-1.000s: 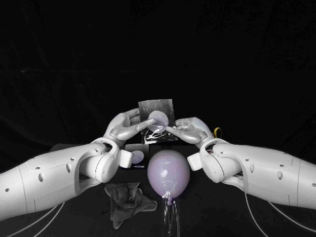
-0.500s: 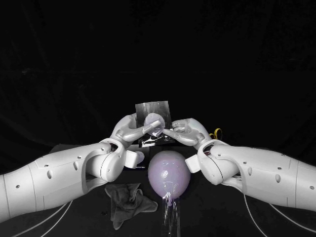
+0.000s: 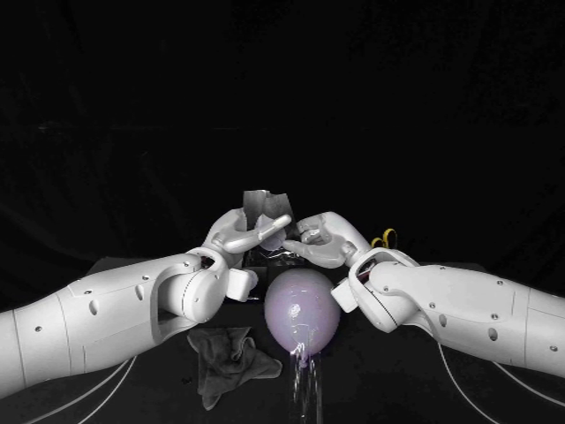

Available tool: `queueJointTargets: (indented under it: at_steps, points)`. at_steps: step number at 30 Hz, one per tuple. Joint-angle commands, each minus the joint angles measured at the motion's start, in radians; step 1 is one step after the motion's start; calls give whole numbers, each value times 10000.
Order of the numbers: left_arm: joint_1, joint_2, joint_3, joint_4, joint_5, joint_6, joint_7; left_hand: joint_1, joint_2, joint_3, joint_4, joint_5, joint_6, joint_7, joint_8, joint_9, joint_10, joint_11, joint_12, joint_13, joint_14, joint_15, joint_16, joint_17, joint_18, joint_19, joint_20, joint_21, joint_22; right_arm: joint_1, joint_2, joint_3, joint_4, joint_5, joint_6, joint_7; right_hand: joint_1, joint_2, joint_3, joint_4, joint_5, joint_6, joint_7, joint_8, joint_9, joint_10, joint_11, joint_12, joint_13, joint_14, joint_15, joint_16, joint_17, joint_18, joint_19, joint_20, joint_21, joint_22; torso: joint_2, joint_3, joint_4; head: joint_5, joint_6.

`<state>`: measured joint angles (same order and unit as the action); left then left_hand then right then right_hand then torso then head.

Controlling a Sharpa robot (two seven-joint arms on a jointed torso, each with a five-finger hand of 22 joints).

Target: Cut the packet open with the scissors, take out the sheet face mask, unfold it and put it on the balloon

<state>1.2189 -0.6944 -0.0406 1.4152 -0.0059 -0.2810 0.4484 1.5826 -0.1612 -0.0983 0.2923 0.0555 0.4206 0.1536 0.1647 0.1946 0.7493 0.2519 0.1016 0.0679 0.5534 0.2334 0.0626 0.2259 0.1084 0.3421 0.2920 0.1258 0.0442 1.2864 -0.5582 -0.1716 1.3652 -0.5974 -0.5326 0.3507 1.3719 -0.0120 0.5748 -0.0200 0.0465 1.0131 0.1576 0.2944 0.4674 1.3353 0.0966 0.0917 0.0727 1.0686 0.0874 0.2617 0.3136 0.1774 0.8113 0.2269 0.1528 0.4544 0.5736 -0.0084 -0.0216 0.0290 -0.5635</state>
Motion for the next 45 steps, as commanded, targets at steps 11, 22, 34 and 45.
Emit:
queueJointTargets:
  at_steps: [11, 22, 34, 45]
  points:
    - [27, 111, 14, 25, -882, -213, -417, 197, 165, -35, -8, -57, 1267, 1287, 581, 475, 438, -22, 314, 41, 821, -33, 194, 216, 154, 204, -4, -49, 22, -41, 28, 16, 176, -3322, -1362, -1169, -75, 97, 79, -354, 17, 88, -105, 97, 497, 260, -101, -58, 18, 165, -21, -78, 40, 49, 93, -61, 235, 209, -8, 0, 5, 18, 8]
    - [28, 71, 14, 75, -1172, -472, -56, 887, 1421, 650, -137, -57, 2956, 1108, 1440, 936, 940, -244, 676, 56, 1900, -216, 542, 450, 290, 501, -5, 27, 60, -48, -4, 20, 194, -3305, -1588, -1359, -123, 111, 106, -439, 17, 93, -108, 90, 514, 280, -107, -76, 19, 187, -31, -105, 46, 43, 92, -77, 308, 293, -5, -3, 8, -1, 26]
    - [27, -2, 13, 24, -967, -525, 234, 1036, 3091, 2465, -32, -54, 3824, 734, 1463, 668, 1394, -509, 635, -47, 2278, -408, 632, 323, 434, 745, 8, 49, 64, -49, -121, 24, 309, -3092, -1589, -1374, -182, 134, 151, -527, 17, 79, -96, 63, 523, 269, -97, -115, 13, 182, -25, -152, 48, 31, 46, -87, 375, 387, -9, 0, -9, 4, 49]
    - [27, 5, 13, 10, -1141, -631, 178, 827, 2383, 3905, -77, -54, 4364, 592, 1546, 553, 1888, -628, 431, -47, 2590, -519, 653, 181, 465, 1159, 7, 142, 104, -48, -138, 23, 374, -2693, -1789, -1105, -330, 147, 266, -672, 16, 6, -27, -62, 498, 103, -25, -257, -36, 114, 25, -286, 36, 7, -69, -87, 520, 599, -5, 1, -3, -34, 27]
